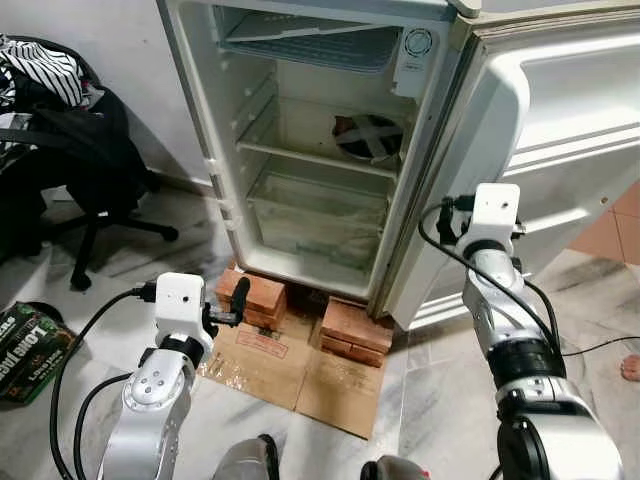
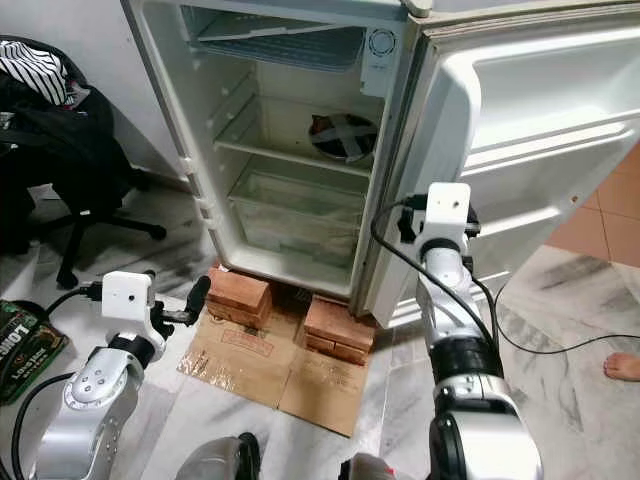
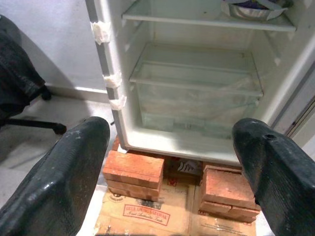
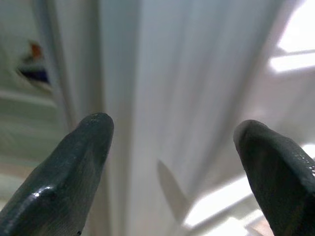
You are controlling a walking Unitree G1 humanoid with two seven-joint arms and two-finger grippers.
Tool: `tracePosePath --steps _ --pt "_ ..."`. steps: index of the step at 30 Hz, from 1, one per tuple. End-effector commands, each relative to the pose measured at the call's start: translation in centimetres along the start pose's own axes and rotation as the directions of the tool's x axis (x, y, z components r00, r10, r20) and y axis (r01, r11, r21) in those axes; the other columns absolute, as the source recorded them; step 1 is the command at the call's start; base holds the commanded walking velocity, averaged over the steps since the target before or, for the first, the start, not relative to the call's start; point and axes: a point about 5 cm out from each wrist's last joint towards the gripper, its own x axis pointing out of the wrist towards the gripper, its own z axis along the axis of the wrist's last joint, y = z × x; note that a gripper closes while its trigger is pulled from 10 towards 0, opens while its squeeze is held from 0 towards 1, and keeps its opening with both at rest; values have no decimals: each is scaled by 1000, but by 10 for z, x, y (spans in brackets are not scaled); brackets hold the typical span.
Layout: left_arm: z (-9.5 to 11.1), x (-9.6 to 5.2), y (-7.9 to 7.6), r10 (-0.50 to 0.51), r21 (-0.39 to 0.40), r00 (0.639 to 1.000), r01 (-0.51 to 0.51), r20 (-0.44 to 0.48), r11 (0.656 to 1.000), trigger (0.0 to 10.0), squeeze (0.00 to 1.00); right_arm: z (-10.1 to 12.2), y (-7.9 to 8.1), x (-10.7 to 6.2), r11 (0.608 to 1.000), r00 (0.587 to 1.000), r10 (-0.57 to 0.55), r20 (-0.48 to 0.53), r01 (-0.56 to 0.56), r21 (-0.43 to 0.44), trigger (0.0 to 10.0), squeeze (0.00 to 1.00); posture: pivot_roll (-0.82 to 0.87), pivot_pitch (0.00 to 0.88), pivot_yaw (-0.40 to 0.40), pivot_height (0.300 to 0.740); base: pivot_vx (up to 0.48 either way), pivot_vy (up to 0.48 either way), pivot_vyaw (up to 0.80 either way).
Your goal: Restocking fridge
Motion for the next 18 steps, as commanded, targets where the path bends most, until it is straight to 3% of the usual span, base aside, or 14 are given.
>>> tracePosePath --steps 1,5,8,18 --pt "2 -3 3 11 19 1000 -11 -1 1000 10000 0 6 11 6 995 999 34 27 -36 93 0 0 124 159 42 740 0 0 0" --pt "3 -4 3 12 23 1000 -12 0 1000 10000 0 12 21 10 988 997 62 34 -66 140 0 0 144 160 42 740 0 0 0" --pt "3 -8 8 30 27 1000 -30 -4 999 10000 0 19 40 10 967 982 178 62 -187 173 0 0 152 160 39 740 0 0 0" --pt "3 -7 2 16 24 1000 -16 -7 1000 10000 0 6 51 -5 915 927 363 97 -375 152 0 0 130 161 41 740 0 0 0"
